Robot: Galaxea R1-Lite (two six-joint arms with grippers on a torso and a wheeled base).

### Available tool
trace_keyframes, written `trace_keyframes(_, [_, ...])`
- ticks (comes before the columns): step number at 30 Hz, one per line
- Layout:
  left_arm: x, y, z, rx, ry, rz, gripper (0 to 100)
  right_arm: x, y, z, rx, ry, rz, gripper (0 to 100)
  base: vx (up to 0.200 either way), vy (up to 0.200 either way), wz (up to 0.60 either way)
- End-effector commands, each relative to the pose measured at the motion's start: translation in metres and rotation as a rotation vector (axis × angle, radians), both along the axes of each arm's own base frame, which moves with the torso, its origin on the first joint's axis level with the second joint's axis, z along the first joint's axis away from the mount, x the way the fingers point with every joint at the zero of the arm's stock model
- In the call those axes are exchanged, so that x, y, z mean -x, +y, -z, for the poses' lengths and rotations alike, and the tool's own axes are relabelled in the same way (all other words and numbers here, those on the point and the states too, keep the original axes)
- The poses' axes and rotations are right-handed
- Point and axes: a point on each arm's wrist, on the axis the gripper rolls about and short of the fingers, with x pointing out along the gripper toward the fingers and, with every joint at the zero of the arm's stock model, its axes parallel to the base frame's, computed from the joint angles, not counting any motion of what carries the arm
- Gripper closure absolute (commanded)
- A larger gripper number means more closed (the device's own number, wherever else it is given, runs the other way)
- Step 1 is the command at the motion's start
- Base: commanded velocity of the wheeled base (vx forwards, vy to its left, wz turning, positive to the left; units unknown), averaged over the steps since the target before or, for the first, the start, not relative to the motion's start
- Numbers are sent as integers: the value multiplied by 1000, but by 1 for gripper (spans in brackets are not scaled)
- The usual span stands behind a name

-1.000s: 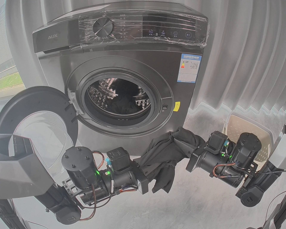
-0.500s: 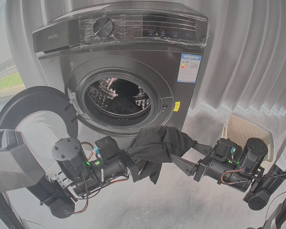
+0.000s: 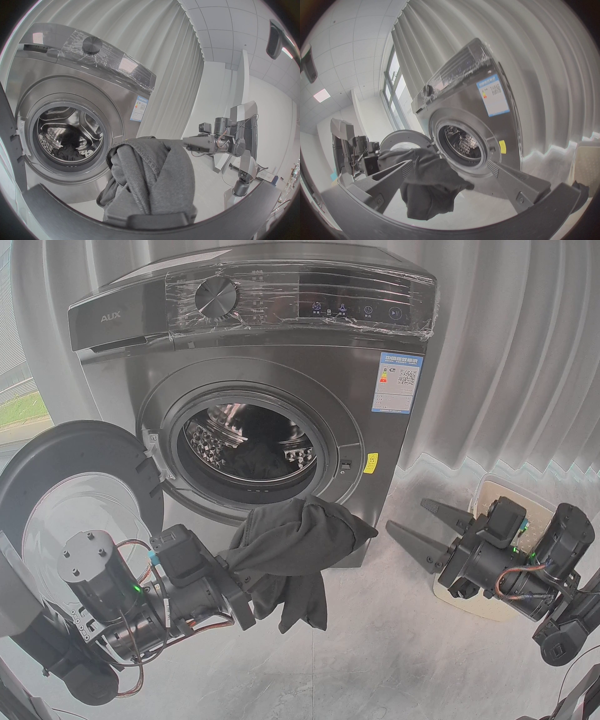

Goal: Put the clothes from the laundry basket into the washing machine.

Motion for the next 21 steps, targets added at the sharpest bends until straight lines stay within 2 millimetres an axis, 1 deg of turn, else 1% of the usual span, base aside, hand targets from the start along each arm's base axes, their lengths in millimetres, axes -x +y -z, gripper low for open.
trace_keyframes(1, [8, 7, -8, 14, -21, -5, 100, -5, 0, -15, -36, -57, 9, 0, 0, 0, 0])
trace_keyframes(5, [9, 8, -6, 11, -11, -8, 100, -5, 2, -18, -45, -67, 3, 0, 0, 0, 0])
trace_keyframes(8, [4, 14, -1, -6, 0, -62, 100, -3, 3, -16, -37, -62, -1, 0, 0, 0, 0])
trace_keyframes(10, [3, 19, 4, -18, 23, -104, 100, -2, 2, -14, -30, -56, -2, 0, 0, 0, 0])
trace_keyframes(11, [6, 23, 9, -34, 49, -156, 100, -1, 2, -12, -25, -51, -2, 0, 0, 0, 0])
trace_keyframes(13, [5, 25, 12, -33, 65, -232, 100, -1, 2, -11, -24, -46, -2, 0, 0, 0, 0])
trace_keyframes(14, [5, 25, 12, -34, 63, -238, 100, -1, 2, -11, -24, -46, -2, 0, 0, 0, 0])
trace_keyframes(16, [-3, 20, 10, -26, 47, -266, 100, -1, 2, -11, -24, -46, -2, 0, 0, 0, 0])
trace_keyframes(20, [-6, 19, 12, -36, 46, -293, 100, 0, 2, -11, -23, -45, -4, 0, 0, 0, 0])
trace_keyframes(21, [-8, 18, 16, -48, 58, -314, 100, 0, 2, -11, -24, -46, -4, 0, 0, 0, 0])
